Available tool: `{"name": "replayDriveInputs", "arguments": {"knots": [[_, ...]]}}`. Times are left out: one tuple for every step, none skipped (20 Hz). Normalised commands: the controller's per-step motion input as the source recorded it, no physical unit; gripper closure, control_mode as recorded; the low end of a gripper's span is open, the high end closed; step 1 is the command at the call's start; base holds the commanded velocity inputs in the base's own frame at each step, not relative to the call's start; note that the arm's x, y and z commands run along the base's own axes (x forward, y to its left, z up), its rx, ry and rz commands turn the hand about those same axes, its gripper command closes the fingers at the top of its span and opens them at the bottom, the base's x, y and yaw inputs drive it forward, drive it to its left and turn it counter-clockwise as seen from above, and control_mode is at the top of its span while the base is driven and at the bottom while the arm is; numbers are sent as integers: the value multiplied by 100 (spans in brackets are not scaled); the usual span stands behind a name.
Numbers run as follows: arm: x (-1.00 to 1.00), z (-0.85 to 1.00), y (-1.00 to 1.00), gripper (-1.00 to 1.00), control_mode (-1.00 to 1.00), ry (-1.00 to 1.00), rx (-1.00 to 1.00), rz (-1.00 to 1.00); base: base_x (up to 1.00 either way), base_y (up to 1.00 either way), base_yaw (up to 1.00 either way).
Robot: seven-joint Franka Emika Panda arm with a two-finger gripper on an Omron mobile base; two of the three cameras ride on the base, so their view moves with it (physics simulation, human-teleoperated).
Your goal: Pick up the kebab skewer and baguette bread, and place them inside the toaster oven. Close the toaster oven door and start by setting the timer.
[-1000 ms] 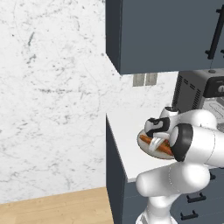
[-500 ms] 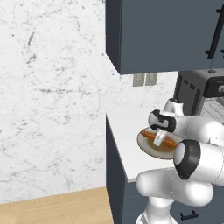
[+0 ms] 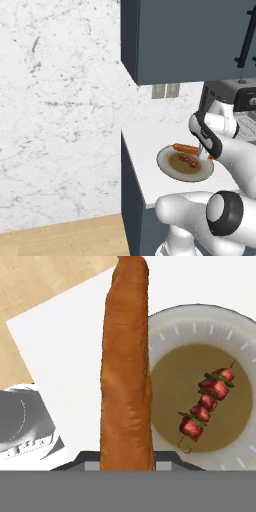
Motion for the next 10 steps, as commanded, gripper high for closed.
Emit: {"name": "replayDriveInputs", "arguments": {"knots": [[-48,44,-76,100,-100,0,0,24,0,0,0],[-37,36,-76,100,-100,0,0,24,0,0,0],[-18,41,-82,100,-100,0,0,20,0,0,0],[-23,28,-84,100,-100,-1,0,21,0,0,0],[-28,35,-79,100,-100,0,0,22,0,0,0],[-19,32,-74,100,-100,0,0,23,0,0,0],[-33,36,-83,100,-100,-1,0,24,0,0,0],[-27,43,-86,100,-100,-1,0,24,0,0,0],[-15,46,-85,100,-100,-2,0,21,0,0,0],[-17,47,-91,100,-100,-4,0,23,0,0,0]]}}
